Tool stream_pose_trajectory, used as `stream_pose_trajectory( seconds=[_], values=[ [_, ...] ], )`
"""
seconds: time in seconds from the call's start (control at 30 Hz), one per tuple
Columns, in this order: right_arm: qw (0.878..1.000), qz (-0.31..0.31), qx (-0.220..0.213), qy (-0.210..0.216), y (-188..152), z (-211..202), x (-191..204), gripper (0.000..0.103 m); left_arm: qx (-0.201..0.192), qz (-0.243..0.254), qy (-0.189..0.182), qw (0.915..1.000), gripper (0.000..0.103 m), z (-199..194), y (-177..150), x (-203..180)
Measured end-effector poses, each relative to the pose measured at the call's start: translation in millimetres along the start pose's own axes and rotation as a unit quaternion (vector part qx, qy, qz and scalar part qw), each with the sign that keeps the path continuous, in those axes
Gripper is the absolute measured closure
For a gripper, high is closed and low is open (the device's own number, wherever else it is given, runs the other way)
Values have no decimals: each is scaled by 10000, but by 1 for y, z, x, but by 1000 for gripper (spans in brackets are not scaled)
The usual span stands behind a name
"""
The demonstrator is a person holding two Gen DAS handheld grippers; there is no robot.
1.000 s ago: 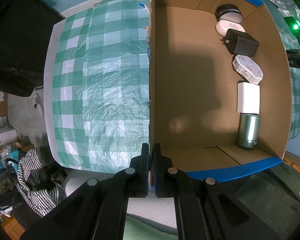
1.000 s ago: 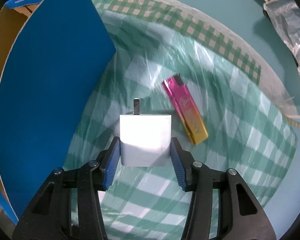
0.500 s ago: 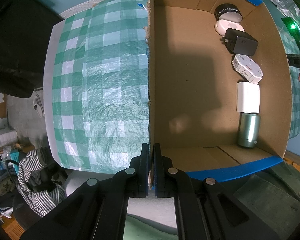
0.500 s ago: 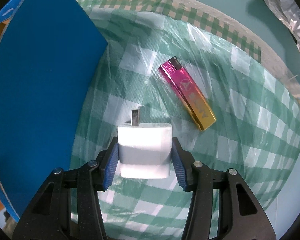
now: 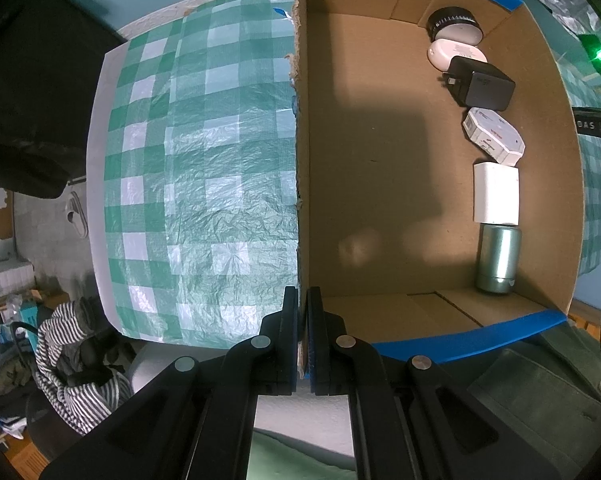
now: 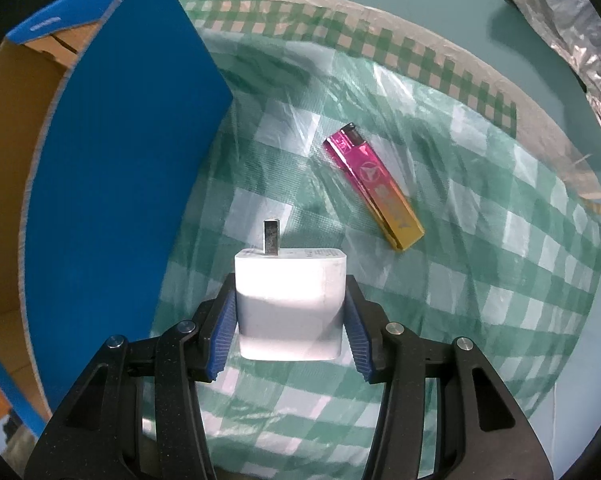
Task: Organize rigid objects
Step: 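Lift the white charger and carry it over the box with the right gripper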
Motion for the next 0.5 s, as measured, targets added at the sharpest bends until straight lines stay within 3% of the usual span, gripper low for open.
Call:
stream_pose_trajectory(
  seconds=[0.5],
  values=[
    [9993,-38,-343,169,-9,-56,16,54,-9,50,-7,10000,99,0,0,-2]
  ],
)
Point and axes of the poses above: each gripper's, at about its wrist camera, not at the fingertips, and z roughly the way its jaws point, x to its left, y to its top, the point moved 5 cm from there along z, roughly the way its jaws point, and after that the axes turned 9 degrees about -z, right-handed, at the moved point
